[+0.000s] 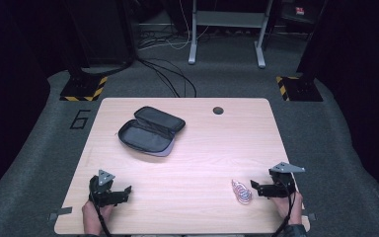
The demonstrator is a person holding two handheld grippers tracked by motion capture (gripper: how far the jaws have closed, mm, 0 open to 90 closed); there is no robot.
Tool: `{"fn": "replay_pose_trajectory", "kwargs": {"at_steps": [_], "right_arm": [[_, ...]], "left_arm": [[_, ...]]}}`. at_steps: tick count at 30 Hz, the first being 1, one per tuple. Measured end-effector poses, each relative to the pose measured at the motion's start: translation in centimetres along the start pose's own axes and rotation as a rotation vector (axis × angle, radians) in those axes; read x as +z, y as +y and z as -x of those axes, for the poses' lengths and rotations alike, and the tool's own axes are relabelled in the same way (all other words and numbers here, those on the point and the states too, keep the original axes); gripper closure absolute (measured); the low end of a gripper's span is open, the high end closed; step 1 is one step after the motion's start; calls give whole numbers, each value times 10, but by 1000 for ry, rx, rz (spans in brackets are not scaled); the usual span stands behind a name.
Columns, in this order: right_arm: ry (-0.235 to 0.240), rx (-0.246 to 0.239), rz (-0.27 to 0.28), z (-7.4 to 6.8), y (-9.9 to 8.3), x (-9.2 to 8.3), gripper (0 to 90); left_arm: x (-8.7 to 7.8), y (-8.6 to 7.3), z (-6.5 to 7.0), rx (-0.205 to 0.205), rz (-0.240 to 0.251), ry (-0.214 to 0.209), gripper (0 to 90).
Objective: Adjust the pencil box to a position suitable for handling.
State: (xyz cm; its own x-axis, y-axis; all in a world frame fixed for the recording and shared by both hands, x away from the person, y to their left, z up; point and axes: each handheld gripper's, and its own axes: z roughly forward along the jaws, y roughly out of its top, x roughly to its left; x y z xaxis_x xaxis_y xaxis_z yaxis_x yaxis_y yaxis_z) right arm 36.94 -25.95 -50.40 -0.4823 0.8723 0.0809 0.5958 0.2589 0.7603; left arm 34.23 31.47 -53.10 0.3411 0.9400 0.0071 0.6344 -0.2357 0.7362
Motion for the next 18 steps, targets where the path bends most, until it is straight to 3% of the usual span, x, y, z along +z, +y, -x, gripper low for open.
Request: {"fn": "replay_pose_trajectory", "kwargs": {"at_steps": [2, 5, 6, 10, 18], "right_arm": [[-51, 19, -25, 9, 1, 6, 44], [-96, 10, -41, 12, 1, 11, 46], [-108, -17, -64, 15, 1, 18, 46], [-109, -31, -84, 17, 0, 27, 44], [-98, -22, -56, 21, -4, 30, 36]], "left_arm": [[1, 0, 0, -2, 7, 3, 63], [0, 0, 0, 0, -5, -4, 63], [0, 1, -1, 9, -8, -11, 63], [1, 1, -1, 7, 4, -11, 63], [2, 1, -2, 21, 1, -21, 63]]}}
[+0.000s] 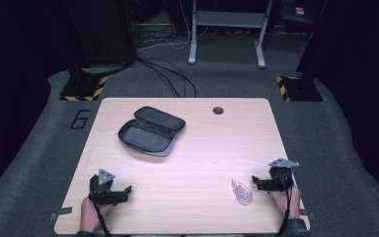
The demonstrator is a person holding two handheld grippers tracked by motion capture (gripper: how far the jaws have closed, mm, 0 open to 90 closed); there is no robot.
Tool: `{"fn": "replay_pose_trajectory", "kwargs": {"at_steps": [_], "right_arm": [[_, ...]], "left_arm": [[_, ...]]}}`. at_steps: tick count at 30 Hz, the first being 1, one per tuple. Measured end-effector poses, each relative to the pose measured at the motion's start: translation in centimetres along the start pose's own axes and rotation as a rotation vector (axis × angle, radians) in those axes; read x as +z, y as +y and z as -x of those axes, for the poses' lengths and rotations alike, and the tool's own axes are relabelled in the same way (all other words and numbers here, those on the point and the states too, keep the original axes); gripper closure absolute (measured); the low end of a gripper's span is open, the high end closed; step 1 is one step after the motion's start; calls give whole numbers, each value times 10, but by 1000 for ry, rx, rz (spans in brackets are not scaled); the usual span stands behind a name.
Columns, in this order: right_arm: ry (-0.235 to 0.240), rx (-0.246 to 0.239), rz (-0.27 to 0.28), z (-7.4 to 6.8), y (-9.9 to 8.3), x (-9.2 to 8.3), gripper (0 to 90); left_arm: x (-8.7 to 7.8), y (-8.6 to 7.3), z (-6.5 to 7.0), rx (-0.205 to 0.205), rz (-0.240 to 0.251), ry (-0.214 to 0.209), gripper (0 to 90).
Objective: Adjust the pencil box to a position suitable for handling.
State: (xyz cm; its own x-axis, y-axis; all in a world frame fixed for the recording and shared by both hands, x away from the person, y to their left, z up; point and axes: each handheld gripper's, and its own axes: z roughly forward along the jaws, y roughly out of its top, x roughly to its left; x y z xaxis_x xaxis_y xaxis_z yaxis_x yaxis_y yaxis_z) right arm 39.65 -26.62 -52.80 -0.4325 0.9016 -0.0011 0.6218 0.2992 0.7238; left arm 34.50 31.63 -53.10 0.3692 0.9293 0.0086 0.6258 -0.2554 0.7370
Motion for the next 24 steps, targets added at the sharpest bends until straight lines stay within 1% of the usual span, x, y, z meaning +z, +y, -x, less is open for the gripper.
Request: {"fn": "replay_pose_trajectory", "kwargs": {"at_steps": [3, 4, 5, 6, 8, 9, 10, 11, 12, 14, 15, 16, 17, 19, 20, 21, 22, 23, 24], "right_arm": [[-3, 6, 7, -1, -1, 0, 34], [2, -5, -1, 0, -1, 0, 31], [2, -5, -1, 0, -1, 0, 31], [4, -9, 5, 0, -1, 1, 31], [4, -5, 6, 0, -1, 1, 31], [4, -9, 4, 0, -1, 0, 31], [4, -8, 5, 0, -1, 1, 31], [4, -7, 4, 0, -1, 1, 31], [3, 0, 5, 0, 0, 1, 32], [2, -2, 5, -1, -1, 1, 32], [4, -2, 6, -1, 0, 1, 35], [4, -2, 6, -1, 0, 1, 35], [5, -5, 6, 0, 0, 1, 36], [5, 0, 6, -1, 0, 1, 37], [5, 0, 6, -1, 0, 1, 37], [6, -3, 5, -1, 0, 1, 39], [7, -3, 5, -1, 0, 1, 40], [6, -3, 5, -1, 0, 1, 40], [7, -3, 6, -1, 0, 1, 41]], "left_arm": [[1, 1, -1, -5, -7, -5, 63], [2, 2, -1, -15, -4, 11, 63], [2, 4, -2, -21, -10, 13, 63], [3, 6, -5, -33, -18, 6, 60], [4, 7, -6, -33, -20, 7, 60], [5, 9, -7, -41, -19, 6, 60], [5, 10, -10, -50, -24, -8, 59], [6, 12, -13, -59, -24, -15, 58], [7, 13, -15, -70, -13, -19, 58], [8, 17, -19, -78, -9, -20, 59], [9, 22, -22, -81, -3, -26, 61], [9, 22, -22, -81, -3, -26, 63], [7, 30, -27, -71, -6, -31, 65], [6, 39, -30, -73, 8, -30, 67], [7, 42, -32, -77, 25, -29, 69], [7, 48, -35, -80, 24, -30, 71], [7, 52, -37, -83, 33, -29, 73], [8, 57, -40, -80, 28, -33, 76], [9, 60, -41, -83, 34, -32, 77]]}}
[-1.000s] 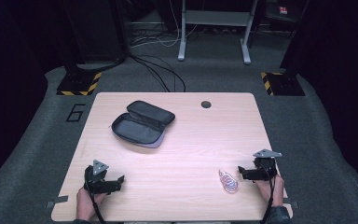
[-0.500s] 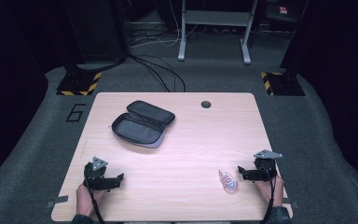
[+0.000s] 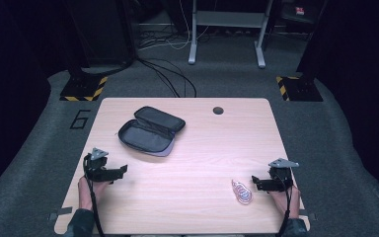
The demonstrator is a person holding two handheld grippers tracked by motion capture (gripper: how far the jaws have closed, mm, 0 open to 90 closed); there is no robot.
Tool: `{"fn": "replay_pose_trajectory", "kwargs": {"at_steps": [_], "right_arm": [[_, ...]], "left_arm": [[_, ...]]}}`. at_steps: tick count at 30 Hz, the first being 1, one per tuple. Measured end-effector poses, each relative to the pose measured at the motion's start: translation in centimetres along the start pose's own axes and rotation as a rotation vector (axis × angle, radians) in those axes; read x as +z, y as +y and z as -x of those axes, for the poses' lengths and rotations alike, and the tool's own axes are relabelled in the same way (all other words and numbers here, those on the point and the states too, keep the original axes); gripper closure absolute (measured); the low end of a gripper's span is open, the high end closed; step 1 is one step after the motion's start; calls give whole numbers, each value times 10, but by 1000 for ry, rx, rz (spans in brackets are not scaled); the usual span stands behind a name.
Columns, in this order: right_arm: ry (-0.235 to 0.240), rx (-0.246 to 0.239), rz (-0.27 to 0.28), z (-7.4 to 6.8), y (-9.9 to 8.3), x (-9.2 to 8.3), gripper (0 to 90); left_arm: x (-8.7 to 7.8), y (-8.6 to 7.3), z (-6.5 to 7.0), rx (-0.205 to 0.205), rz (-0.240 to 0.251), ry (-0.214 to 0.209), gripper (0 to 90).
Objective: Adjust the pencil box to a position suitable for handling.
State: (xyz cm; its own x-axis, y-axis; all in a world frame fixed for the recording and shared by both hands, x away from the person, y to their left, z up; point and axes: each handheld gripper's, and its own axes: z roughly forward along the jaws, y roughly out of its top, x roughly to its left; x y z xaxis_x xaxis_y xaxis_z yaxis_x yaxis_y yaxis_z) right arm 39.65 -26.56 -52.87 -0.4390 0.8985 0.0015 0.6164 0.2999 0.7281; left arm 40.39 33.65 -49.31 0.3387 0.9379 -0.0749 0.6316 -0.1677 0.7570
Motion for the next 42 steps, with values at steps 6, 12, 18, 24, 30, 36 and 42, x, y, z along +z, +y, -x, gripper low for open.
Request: {"fn": "replay_pose_trajectory", "kwargs": {"at_steps": [6, 12, 18, 24, 30, 36, 42], "right_arm": [[0, 0, 0, 0, 0, 0, 44], [0, 1, 0, 0, 0, 0, 45], [1, 2, 2, 0, 0, 0, 48], [1, 0, 2, 0, 0, 0, 50], [1, -3, 3, 0, 0, 0, 53], [1, -2, 3, 0, 0, 0, 54], [3, -4, -1, 1, 0, -1, 65]], "left_arm": [[9, 22, -4, 28, -1, 7, 80], [17, 37, -7, 29, -8, -8, 86], [28, 54, -16, 1, 4, -10, 99], [40, 73, -27, -1, -3, -9, 115], [55, 84, -33, 22, -35, 32, 120], [68, 91, -37, 29, -55, 67, 156], [81, 87, -47, 10, -62, 87, 244]]}}
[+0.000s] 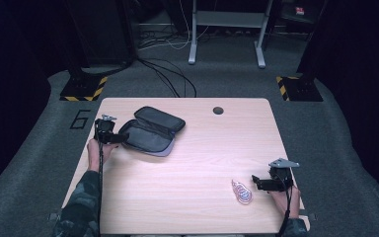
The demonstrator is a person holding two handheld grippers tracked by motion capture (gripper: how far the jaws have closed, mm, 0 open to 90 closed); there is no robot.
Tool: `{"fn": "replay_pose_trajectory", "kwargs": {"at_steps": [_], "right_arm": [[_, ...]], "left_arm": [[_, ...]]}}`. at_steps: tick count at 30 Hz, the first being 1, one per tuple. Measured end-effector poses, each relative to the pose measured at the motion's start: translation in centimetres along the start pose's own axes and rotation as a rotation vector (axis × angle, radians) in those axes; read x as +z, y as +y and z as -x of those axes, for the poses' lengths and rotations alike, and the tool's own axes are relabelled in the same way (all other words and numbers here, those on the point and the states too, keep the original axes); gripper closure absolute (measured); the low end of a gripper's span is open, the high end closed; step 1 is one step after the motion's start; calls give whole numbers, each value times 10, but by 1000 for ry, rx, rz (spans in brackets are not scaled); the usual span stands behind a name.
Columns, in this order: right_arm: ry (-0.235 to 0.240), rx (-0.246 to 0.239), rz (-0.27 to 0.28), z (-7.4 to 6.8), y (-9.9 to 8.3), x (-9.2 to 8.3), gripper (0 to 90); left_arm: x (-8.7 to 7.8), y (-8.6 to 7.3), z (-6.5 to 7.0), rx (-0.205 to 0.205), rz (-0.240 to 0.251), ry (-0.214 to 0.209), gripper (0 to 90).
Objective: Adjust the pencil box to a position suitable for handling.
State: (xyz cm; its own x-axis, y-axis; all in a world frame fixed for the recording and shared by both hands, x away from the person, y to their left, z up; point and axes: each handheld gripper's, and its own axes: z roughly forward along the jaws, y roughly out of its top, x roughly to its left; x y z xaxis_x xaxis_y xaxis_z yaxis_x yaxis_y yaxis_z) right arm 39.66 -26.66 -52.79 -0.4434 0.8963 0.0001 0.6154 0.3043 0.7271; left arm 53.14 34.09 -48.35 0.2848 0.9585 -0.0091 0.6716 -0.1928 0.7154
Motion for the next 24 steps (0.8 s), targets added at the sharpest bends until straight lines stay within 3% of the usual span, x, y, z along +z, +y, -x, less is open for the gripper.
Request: {"fn": "replay_pose_trajectory", "kwargs": {"at_steps": [1, 7, 11, 12, 15, 18, 21, 24], "right_arm": [[-1, 1, 4, 0, 0, 0, 65], [-2, 3, 11, 0, 0, 0, 70], [-2, 2, 11, 0, 0, 0, 72], [-1, 2, 11, 0, 0, 0, 73], [1, 3, 13, 0, 0, 0, 77], [2, 2, 14, 0, 0, 0, 78], [3, 3, 14, 0, 0, 0, 79], [2, 2, 14, 0, 0, 0, 80]], "left_arm": [[1, -1, -2, 16, -19, 5, 278], [6, -2, -6, 10, -11, -22, 460], [10, -2, -6, -4, -30, -14, 640], [12, -1, -5, 2, -38, 11, 676], [12, 0, -4, 4, -51, 31, 751], [12, -2, -3, -27, -44, 46, 802], [10, -3, -2, -58, -40, 50, 819], [11, -5, 1, -58, -43, 74, 847]]}}
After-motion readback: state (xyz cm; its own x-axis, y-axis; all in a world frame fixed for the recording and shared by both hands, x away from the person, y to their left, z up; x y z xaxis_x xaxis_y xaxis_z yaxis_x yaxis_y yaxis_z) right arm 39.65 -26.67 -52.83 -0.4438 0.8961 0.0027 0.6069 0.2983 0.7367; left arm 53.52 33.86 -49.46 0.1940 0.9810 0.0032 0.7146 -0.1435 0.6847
